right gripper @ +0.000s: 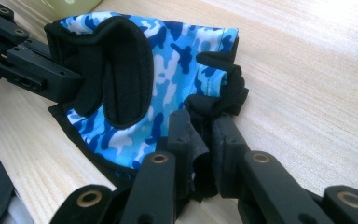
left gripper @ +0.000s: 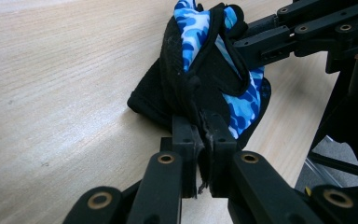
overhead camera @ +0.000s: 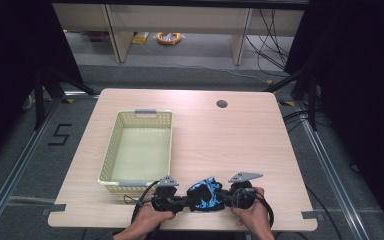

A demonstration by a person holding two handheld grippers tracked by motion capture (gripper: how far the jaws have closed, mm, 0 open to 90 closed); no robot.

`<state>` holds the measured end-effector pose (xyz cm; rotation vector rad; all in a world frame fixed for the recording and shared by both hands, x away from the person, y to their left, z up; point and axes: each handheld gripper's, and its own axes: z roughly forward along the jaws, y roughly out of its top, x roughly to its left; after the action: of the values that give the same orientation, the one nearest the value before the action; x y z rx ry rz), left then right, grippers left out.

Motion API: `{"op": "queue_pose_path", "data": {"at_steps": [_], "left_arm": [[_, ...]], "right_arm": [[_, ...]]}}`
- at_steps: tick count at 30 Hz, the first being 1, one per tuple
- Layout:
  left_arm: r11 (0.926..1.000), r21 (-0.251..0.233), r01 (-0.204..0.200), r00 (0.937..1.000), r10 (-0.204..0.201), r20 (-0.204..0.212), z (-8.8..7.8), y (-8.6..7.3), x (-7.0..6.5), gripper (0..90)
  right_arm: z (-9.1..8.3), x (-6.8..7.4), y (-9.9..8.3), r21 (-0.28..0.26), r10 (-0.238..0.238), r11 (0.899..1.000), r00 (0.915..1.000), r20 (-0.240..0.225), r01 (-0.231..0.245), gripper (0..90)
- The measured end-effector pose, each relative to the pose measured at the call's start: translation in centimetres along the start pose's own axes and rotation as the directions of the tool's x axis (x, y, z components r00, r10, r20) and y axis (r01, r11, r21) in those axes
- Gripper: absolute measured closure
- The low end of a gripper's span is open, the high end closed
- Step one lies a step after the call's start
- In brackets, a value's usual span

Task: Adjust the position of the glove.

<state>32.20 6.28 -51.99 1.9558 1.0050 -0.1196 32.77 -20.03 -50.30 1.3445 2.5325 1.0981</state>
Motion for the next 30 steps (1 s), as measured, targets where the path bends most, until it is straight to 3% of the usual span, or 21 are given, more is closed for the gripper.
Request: {"op": "queue_pose_path", "data": {"at_steps": [1,6,7,12,15,19,25,26,28,30], "left_arm": [[1.0,-0.007,-0.004,1.0,0.004,-0.008,0.0,0.0,0.0,84.6],[1.0,-0.006,-0.007,1.0,0.007,0.001,-0.4,0.1,-0.1,85.0],[0.9999,-0.013,-0.005,1.0,0.005,0.004,-0.4,0.1,-0.1,84.9],[0.9998,-0.017,-0.014,0.9998,0.014,-0.015,-0.9,0.3,-0.2,85.0],[0.9994,-0.018,-0.03,0.9995,0.03,0.004,-1.2,0.5,-0.3,85.0],[0.9989,-0.04,-0.022,0.9997,0.023,0.009,-1.7,0.7,-0.4,85.0],[0.9976,-0.042,-0.055,0.9984,0.056,0.005,-2.3,0.7,-0.7,84.9],[0.9976,-0.04,-0.055,0.9984,0.056,0.007,-2.4,0.7,-0.7,84.9],[0.9977,-0.042,-0.053,0.9986,0.053,0.006,-2.5,0.6,-0.6,84.8],[0.9961,-0.047,-0.074,0.9971,0.074,-0.019,-2.7,0.5,-0.6,84.9]], "right_arm": [[0.0,0.0,0.0,-0.015,-0.01,1.0,0.9998,0.016,0.01,80.0],[-0.3,0.0,0.0,-0.031,-0.01,0.999,0.9998,-0.014,0.01,80.1],[-0.4,0.1,0.0,-0.034,-0.005,0.999,1.0,-0.003,0.005,80.1],[-0.7,0.1,-0.1,-0.072,-0.004,0.997,0.9999,-0.013,0.003,80.2],[-0.8,0.1,-0.1,-0.079,-0.001,0.997,0.9997,-0.024,-0.001,80.2],[-1.2,0.2,0.0,-0.107,-0.001,0.994,0.9987,-0.051,-0.005,80.2],[-1.4,0.4,0.0,-0.114,-0.018,0.993,0.9963,-0.083,0.008,80.2],[-1.4,0.5,0.0,-0.121,-0.02,0.993,0.9976,-0.066,0.012,80.2],[-1.5,0.9,0.0,-0.133,-0.008,0.991,0.9969,-0.078,-0.003,80.2],[-1.6,1.1,0.1,-0.136,-0.016,0.991,0.9976,-0.067,0.007,80.2]]}}
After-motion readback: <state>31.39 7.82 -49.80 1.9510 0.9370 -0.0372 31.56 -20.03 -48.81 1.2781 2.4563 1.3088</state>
